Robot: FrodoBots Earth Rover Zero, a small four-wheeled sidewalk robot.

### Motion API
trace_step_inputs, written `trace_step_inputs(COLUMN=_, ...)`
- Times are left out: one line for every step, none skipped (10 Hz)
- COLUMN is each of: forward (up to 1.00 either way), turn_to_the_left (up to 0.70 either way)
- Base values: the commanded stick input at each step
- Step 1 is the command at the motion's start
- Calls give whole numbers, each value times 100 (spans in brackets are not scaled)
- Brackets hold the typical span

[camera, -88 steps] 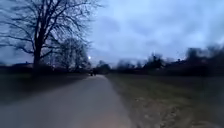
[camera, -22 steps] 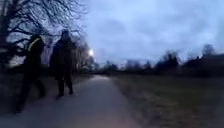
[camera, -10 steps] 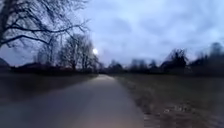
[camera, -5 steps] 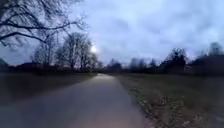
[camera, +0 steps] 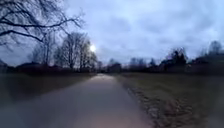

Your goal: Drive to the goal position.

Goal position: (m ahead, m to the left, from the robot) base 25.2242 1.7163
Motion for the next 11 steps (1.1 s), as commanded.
trace_step_inputs(forward=100, turn_to_the_left=4)
trace_step_inputs(forward=100, turn_to_the_left=4)
trace_step_inputs(forward=100, turn_to_the_left=4)
trace_step_inputs(forward=100, turn_to_the_left=4)
trace_step_inputs(forward=100, turn_to_the_left=4)
trace_step_inputs(forward=100, turn_to_the_left=4)
trace_step_inputs(forward=100, turn_to_the_left=4)
trace_step_inputs(forward=100, turn_to_the_left=4)
trace_step_inputs(forward=100, turn_to_the_left=4)
trace_step_inputs(forward=100, turn_to_the_left=4)
trace_step_inputs(forward=100, turn_to_the_left=4)
